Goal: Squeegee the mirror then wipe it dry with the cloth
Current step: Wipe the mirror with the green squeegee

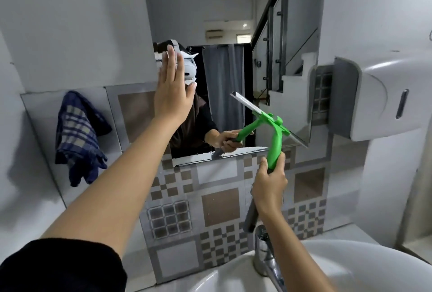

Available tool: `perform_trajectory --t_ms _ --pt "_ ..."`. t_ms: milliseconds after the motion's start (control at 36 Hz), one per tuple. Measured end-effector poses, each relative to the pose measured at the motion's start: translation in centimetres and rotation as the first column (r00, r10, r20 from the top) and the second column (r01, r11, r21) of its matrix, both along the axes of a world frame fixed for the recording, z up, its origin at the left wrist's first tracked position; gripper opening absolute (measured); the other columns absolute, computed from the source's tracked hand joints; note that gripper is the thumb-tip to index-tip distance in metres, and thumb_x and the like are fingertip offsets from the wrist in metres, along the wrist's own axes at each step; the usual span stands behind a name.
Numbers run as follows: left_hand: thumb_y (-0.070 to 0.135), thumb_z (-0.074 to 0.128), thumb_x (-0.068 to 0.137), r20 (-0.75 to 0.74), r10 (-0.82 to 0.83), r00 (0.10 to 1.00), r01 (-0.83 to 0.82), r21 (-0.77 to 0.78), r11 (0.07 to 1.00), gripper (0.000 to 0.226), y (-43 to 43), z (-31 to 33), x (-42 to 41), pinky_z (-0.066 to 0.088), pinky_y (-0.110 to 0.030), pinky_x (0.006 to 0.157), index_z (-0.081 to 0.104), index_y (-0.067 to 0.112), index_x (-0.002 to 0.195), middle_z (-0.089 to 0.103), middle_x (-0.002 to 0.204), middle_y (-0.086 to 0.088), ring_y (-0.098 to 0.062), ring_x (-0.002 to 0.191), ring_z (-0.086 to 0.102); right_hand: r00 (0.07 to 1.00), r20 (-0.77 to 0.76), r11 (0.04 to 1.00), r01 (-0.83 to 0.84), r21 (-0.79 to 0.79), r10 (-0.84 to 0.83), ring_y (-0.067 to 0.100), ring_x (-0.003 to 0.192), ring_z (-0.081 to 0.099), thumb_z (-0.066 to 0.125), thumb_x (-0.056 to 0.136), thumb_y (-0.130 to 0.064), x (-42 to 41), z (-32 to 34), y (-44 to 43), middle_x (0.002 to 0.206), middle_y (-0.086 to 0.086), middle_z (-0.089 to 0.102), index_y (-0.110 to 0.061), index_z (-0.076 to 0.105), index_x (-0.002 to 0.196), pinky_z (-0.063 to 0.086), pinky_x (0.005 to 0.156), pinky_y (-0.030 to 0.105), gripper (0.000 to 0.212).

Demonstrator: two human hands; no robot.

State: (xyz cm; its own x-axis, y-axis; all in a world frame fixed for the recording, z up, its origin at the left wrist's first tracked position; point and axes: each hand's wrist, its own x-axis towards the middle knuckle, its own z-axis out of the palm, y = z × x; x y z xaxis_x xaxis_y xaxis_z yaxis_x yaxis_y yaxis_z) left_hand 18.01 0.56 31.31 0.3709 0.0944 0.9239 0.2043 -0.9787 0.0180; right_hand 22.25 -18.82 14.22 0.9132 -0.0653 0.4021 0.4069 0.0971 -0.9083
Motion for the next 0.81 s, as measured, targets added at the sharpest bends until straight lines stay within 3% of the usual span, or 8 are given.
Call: perform_trajectory --t_ms 83,222,361,444,556,806 --pt "0.023 0.048 0.095 -0.032 -0.02 0.999 0.02 0.015 1.0 0.07 0.1 -0.1 -0.5 0.017 -0.041 0.118 0.005 0.006 0.146 0.0 0.156 -0.016 -0.029 0.144 0.0 0.999 -0.02 0.999 -0.044 0.017 0.044 0.013 0.045 0.037 0.039 0.097 -0.023 -1.3 -0.3 1.2 0.06 0.001 0.042 -0.022 0.019 0.145 0.039 0.038 0.025 0.052" --pt "0.021 0.049 0.095 -0.066 -0.022 0.998 0.023 0.024 0.999 0.068 0.1 -0.4 -1.1 0.018 -0.036 0.117 0.006 0.008 0.146 0.0 0.157 -0.014 -0.028 0.144 0.0 0.995 0.029 0.995 -0.097 -0.032 0.098 0.012 0.041 0.032 0.041 0.097 -0.021 -4.2 -1.9 3.6 0.055 0.002 0.038 -0.025 0.019 0.144 0.033 0.038 0.029 0.052" --pt "0.022 0.049 0.095 -0.116 0.009 0.993 -0.004 0.039 0.999 0.068 0.1 -1.9 -1.4 0.03 -0.038 0.112 0.007 0.009 0.147 0.0 0.157 -0.013 -0.028 0.144 0.001 0.984 0.091 0.967 -0.13 -0.22 0.153 0.01 0.042 0.033 0.043 0.096 -0.02 -6.0 -3.8 4.8 0.053 -0.001 0.037 -0.025 0.013 0.147 0.035 0.039 0.029 0.059" --pt "0.021 0.049 0.094 -0.152 0.023 0.988 -0.017 0.037 0.999 0.069 0.1 -3.5 -1.5 0.022 -0.043 0.116 0.006 0.01 0.147 0.001 0.157 -0.014 -0.029 0.144 0.0 0.981 0.104 0.934 -0.118 -0.337 0.162 0.012 0.043 0.038 0.044 0.095 -0.02 -6.3 -4.9 4.7 0.055 -0.002 0.041 -0.022 0.012 0.147 0.044 0.042 0.035 0.061" --pt "0.02 0.05 0.094 -0.157 0.012 0.987 -0.011 0.004 1.0 0.07 0.1 -5.2 -1.8 0.024 -0.046 0.115 0.004 0.012 0.147 0.001 0.157 -0.013 -0.03 0.144 0.001 0.978 0.115 0.886 -0.107 -0.451 0.177 0.014 0.045 0.04 0.043 0.095 -0.021 -6.4 -6.0 3.9 0.056 -0.004 0.041 -0.022 0.012 0.147 0.044 0.042 0.034 0.06" --pt "0.019 0.052 0.092 -0.167 0.022 0.986 -0.029 -0.04 0.999 0.071 -0.4 -7.3 -2.0 0.022 -0.043 0.116 0.008 0.009 0.147 0.002 0.156 -0.015 -0.028 0.144 0.0 0.976 0.074 0.819 -0.128 -0.56 0.204 0.013 0.05 0.044 0.046 0.094 -0.021 -6.7 -8.1 2.0 0.061 -0.009 0.04 -0.026 0.012 0.147 0.047 0.049 0.035 0.063"
